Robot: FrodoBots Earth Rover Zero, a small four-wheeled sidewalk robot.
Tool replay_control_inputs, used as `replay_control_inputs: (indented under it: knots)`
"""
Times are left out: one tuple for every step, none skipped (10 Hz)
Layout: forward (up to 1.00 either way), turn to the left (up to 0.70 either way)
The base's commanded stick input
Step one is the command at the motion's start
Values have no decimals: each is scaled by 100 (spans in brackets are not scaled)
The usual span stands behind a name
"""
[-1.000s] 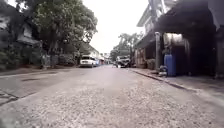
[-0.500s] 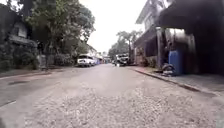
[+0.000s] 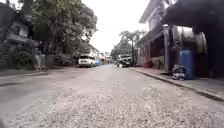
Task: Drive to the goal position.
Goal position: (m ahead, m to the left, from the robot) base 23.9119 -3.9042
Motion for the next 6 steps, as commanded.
replay_control_inputs:
  knots:
    - [100,27]
    - [100,27]
    - [100,11]
    - [100,0]
    - [100,0]
    - [100,0]
